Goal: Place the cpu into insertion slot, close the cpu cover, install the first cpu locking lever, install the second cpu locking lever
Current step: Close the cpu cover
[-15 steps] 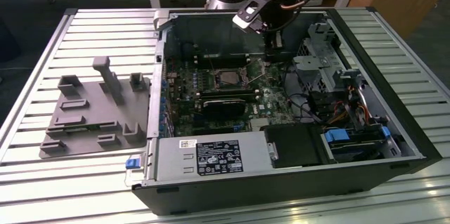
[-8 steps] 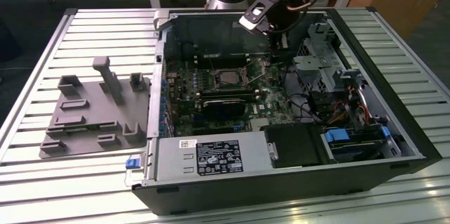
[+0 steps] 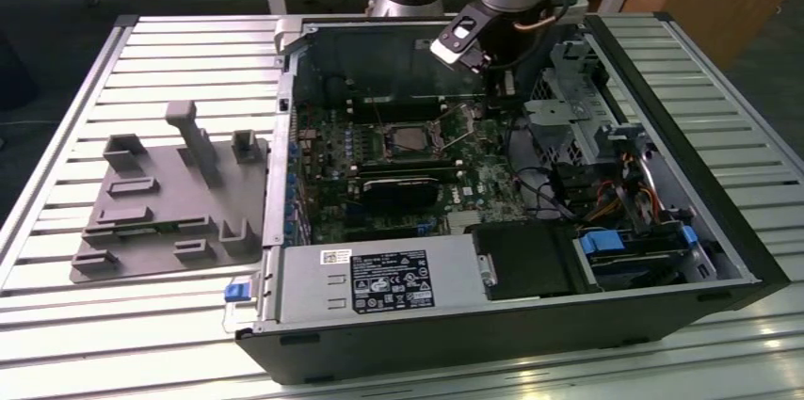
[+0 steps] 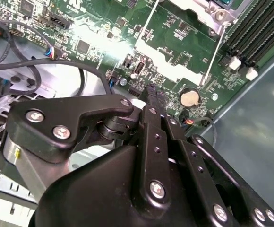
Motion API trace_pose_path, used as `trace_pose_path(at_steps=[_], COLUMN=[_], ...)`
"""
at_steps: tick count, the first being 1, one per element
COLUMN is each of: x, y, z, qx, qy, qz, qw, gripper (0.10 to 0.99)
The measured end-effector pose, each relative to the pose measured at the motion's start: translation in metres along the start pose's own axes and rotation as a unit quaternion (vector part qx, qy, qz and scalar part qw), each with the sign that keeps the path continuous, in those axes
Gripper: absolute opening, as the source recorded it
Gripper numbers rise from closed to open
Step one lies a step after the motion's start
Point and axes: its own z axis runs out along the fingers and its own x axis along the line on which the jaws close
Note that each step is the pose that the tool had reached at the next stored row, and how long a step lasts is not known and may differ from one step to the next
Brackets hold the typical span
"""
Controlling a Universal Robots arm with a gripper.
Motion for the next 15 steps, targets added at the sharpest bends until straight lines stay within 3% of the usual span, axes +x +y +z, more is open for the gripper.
trace_pose_path(at_steps=[3, 11, 13, 15], x=[0.0001, 0.0002, 0.0002, 0.0002], y=[0.0000, 0.0001, 0.0002, 0.0006], z=[0.0047, 0.0050, 0.0052, 0.0054], qx=[0.0006, 0.0009, 0.0072, 0.0214], qy=[0.0000, 0.0000, -0.0001, -0.0007], qz=[0.000, 0.000, 0.000, -0.001], qw=[1.0000, 1.0000, 1.0000, 0.9998], gripper=[0.102, 0.102, 0.102, 0.102])
